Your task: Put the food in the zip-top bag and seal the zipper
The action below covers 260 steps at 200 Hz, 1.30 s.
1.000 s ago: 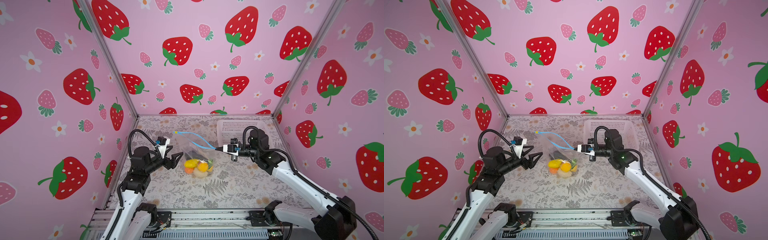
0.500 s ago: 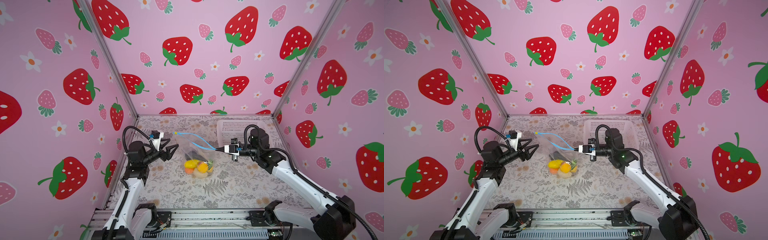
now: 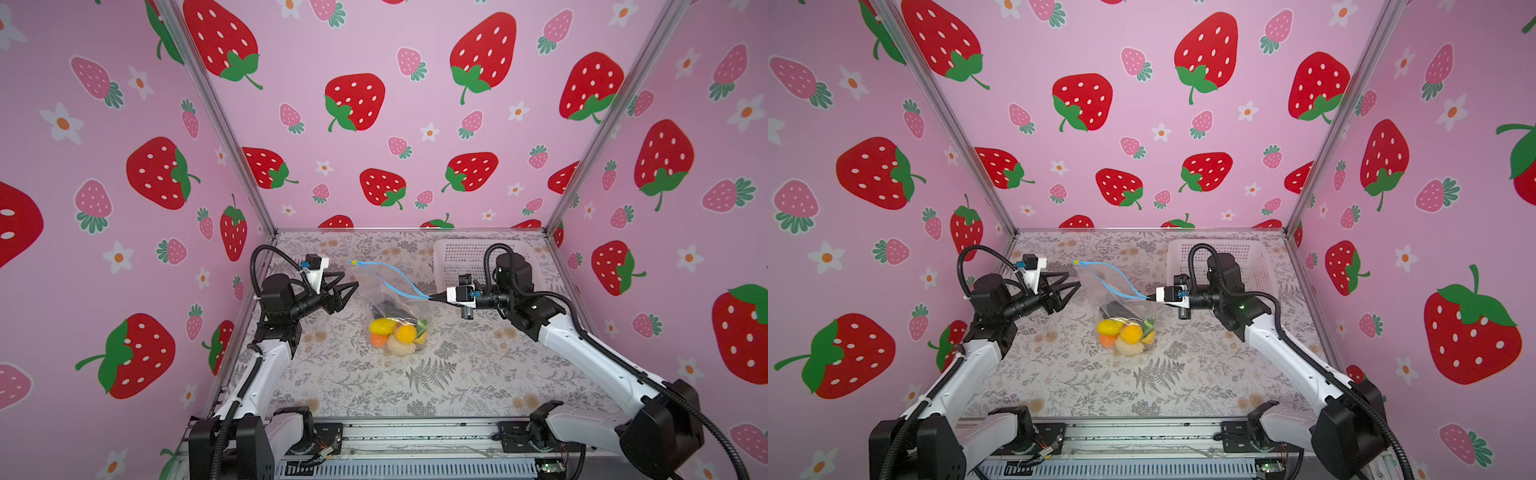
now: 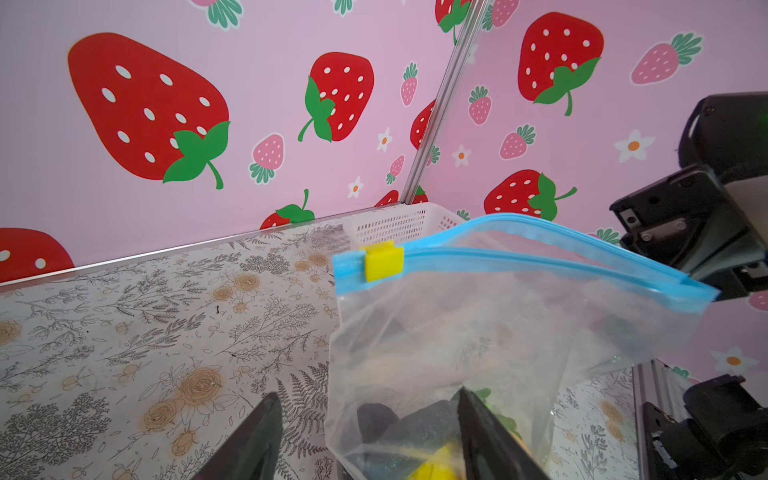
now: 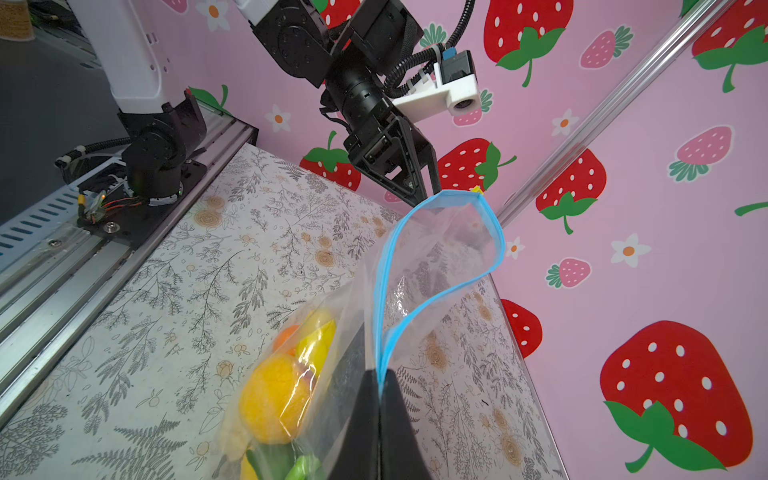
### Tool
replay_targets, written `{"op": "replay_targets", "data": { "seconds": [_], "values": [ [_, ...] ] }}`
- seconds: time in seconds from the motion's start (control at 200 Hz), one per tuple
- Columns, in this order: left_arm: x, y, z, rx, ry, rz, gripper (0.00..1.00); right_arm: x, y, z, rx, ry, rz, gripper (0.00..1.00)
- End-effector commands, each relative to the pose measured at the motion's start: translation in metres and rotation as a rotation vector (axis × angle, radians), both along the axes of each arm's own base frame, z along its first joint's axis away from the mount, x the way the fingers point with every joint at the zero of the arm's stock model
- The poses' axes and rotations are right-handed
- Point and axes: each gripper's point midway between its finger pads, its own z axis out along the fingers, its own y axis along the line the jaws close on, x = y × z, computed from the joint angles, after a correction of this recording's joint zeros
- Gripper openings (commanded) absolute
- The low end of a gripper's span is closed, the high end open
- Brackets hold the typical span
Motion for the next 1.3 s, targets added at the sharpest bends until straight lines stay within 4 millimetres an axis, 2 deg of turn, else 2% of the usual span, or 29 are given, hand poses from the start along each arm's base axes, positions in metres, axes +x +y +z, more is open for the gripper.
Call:
{"op": "replay_targets", "data": {
  "seconds": [0.0,0.165,0.455,0.625,0.695,0.785,1.0,1.025,1.296],
  "values": [
    [0.011,0.001,0.022,0.031,-0.094,-0.011,0.68,-0.004,0.001,0.010,0.020,-0.022,0.049,0.00],
    [0.024,0.000,0.024,0.041,-0.096,-0.017,0.70,-0.004,0.003,0.012,0.019,-0.005,0.060,0.00],
    [0.024,-0.012,0.033,0.052,-0.120,-0.076,0.65,0.000,0.004,0.009,0.008,0.001,0.046,0.00],
    [0.025,-0.018,0.035,0.046,-0.118,-0.106,0.48,0.004,0.005,0.011,0.002,-0.002,0.040,0.00],
    [0.024,-0.020,0.033,0.045,-0.109,-0.124,0.46,0.004,0.006,0.009,0.000,0.006,0.039,0.00],
    [0.021,-0.022,0.031,0.052,-0.095,-0.142,0.32,0.008,0.006,0.009,-0.008,0.009,0.020,0.00],
    [0.016,-0.024,0.032,0.063,-0.090,-0.148,0.07,0.009,0.007,0.013,0.000,0.011,0.015,0.00],
    [0.015,-0.024,0.034,0.064,-0.091,-0.150,0.00,0.010,0.007,0.013,-0.004,0.012,0.010,0.00],
    [-0.006,-0.031,0.051,0.051,-0.088,-0.120,0.00,0.012,0.001,0.017,-0.031,0.025,-0.047,0.00]
  ]
}}
